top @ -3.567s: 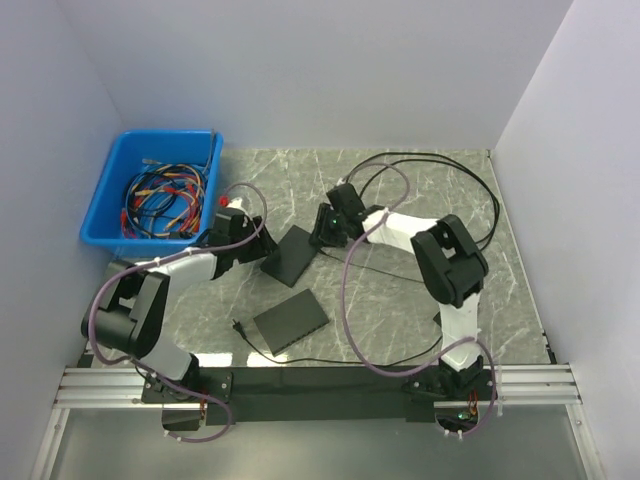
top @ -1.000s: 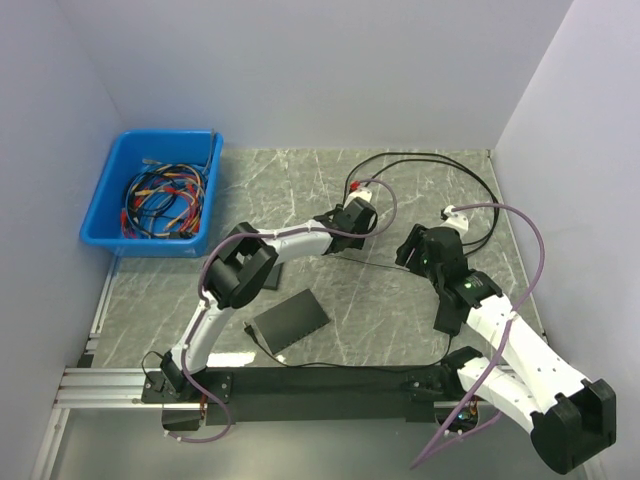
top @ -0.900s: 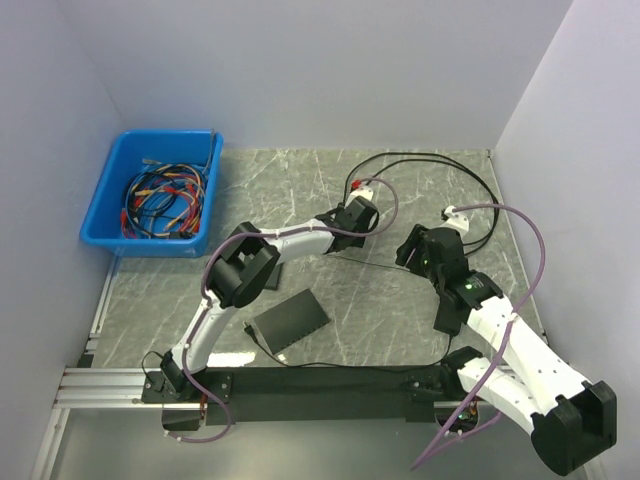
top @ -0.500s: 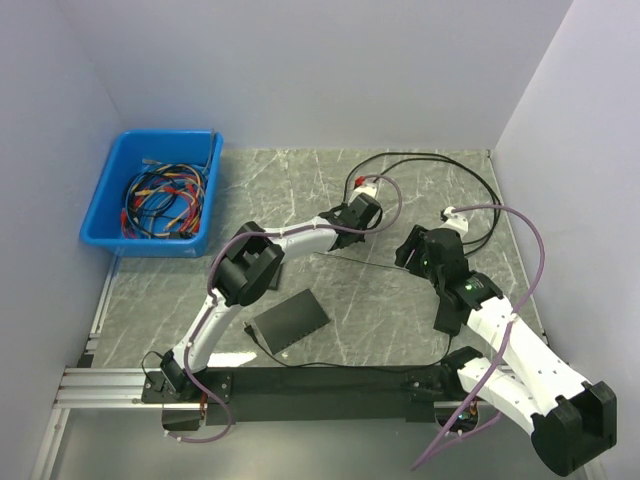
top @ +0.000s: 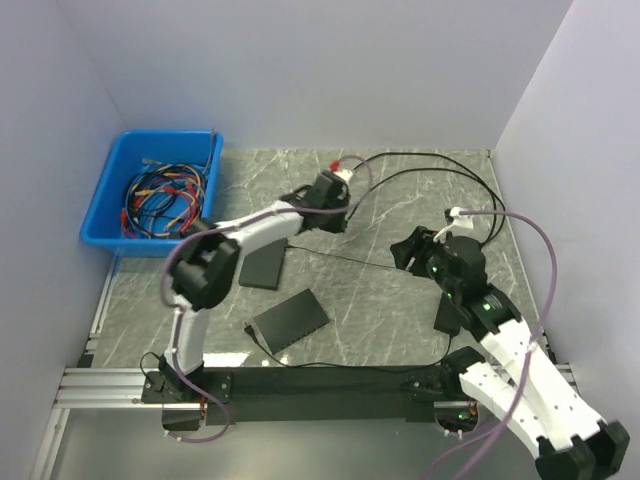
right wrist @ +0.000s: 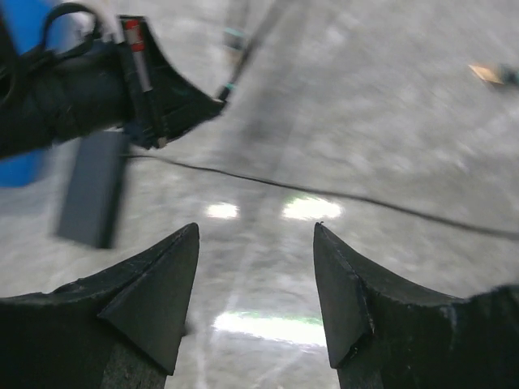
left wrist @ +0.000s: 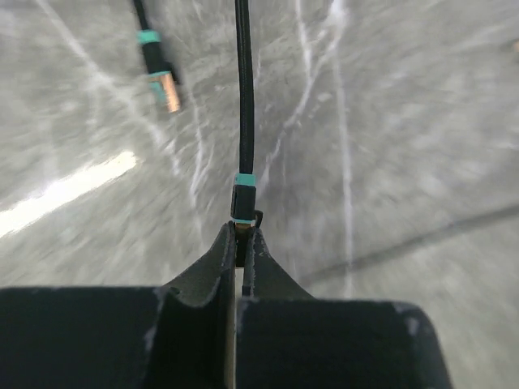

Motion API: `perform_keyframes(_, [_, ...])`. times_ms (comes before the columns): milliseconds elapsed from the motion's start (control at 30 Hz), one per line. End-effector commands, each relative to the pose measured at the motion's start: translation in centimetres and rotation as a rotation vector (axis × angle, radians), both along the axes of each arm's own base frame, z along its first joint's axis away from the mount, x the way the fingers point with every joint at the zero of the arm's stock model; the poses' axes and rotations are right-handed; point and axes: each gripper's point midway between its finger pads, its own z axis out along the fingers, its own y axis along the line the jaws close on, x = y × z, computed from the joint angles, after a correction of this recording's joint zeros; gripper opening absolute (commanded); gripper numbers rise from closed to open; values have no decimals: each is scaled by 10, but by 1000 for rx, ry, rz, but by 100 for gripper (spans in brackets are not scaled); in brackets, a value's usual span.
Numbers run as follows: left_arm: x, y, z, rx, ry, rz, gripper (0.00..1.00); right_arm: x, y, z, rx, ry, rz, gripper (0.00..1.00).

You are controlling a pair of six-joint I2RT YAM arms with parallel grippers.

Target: Insert the plug into the switch port

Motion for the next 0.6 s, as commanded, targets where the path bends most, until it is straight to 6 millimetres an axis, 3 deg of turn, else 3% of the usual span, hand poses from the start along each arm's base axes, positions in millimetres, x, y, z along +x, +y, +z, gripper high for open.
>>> perform_keyframes(0, [-30, -2, 89, -190, 3, -138, 0, -11, 31, 66, 91, -221, 213, 65])
perform_keyframes(67, [-51, 7, 107, -219, 18, -161, 0, -21, 44, 79, 99, -276, 310, 66])
perform_keyframes(133, [-78, 16, 106, -239, 83, -202, 0, -29, 58, 87, 119, -305, 393, 66])
perform_keyframes(167, [-90, 21, 126, -275, 70, -219, 0, -35, 66, 90, 121, -316, 436, 66])
perform_keyframes(233, [-114, 34, 126, -285, 131, -232, 0, -45, 78, 99, 110, -352, 502, 66])
perform_keyframes(267, [-128, 40, 145, -321, 125, -258, 0, -47, 81, 101, 77, -376, 518, 66])
perform_keyframes(300, [-138, 46, 149, -323, 138, -264, 0, -60, 94, 109, 76, -397, 580, 66])
perform_keyframes(333, [-152, 55, 146, -316, 181, -259, 0, -65, 98, 111, 66, -403, 600, 66])
perform_keyframes(367, [-165, 64, 164, -342, 164, -272, 0, -64, 97, 114, 35, -424, 575, 66])
perform_keyframes(400, [-172, 70, 168, -351, 168, -266, 0, -68, 101, 121, 25, -442, 582, 66])
perform_keyframes(433, [-182, 76, 169, -361, 189, -254, 0, -82, 112, 121, -3, -454, 641, 66])
perform_keyframes(500, [-204, 93, 188, -384, 188, -256, 0, -89, 119, 127, -42, -474, 658, 66])
perform_keyframes(533, [-214, 103, 198, -411, 179, -247, 0, -109, 135, 123, -71, -486, 760, 66])
perform_keyframes(567, [-222, 109, 200, -418, 197, -245, 0, -117, 141, 123, -87, -493, 788, 66])
